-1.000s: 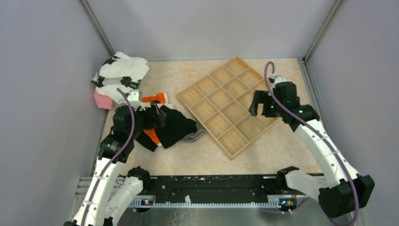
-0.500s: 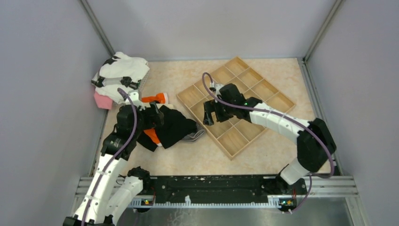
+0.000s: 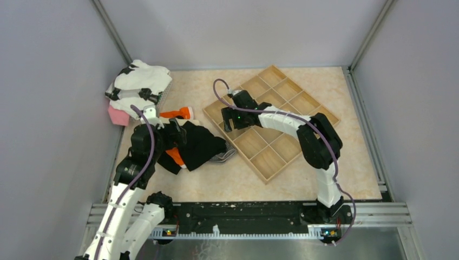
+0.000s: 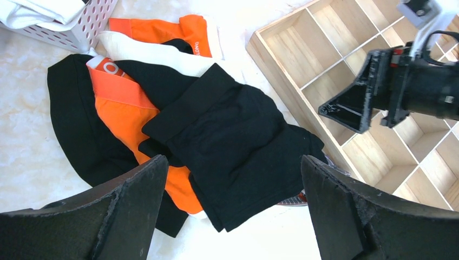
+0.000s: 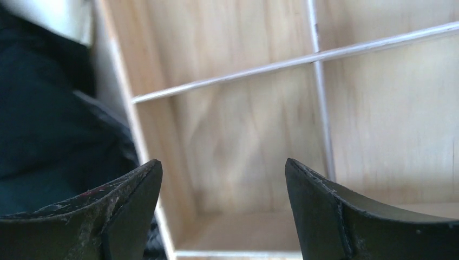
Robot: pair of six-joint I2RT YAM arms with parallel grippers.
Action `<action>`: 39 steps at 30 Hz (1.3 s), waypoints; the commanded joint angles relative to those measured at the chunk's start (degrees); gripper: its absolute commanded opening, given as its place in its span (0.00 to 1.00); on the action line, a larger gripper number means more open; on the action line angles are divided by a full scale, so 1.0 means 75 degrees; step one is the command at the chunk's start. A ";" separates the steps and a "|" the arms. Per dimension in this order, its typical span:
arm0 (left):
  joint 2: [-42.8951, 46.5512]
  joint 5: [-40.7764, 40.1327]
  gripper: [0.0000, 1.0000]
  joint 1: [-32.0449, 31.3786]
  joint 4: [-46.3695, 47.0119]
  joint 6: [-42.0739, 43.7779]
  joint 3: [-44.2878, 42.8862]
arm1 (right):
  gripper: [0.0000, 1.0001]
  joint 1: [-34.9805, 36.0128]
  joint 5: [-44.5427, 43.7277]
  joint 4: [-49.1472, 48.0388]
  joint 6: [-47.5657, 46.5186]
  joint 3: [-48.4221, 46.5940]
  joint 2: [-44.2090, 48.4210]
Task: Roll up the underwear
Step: Move the storage box to the corner of the board.
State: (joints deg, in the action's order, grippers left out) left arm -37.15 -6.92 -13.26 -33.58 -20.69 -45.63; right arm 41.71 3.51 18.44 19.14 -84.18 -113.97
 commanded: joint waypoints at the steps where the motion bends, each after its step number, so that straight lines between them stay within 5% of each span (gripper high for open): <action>1: 0.0054 0.0032 0.99 -0.0002 0.0237 -0.0007 0.0026 | 0.83 -0.0161 -0.0921 -0.0036 0.0055 -0.0656 -0.0525; 21: 0.0055 0.0102 0.99 -0.0002 0.0259 0.0004 0.0054 | 0.88 -0.2678 -0.2714 -0.1731 0.1820 0.0085 -0.0580; 39: -0.0039 0.0015 0.99 -0.0002 0.0260 -0.0019 0.0083 | 0.89 -0.4163 -0.2409 -0.0637 0.1408 -0.2848 -0.2148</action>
State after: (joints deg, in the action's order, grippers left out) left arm -37.28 -6.90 -13.26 -33.47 -20.71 -45.30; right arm 13.28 -12.88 11.88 31.66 -98.63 -127.98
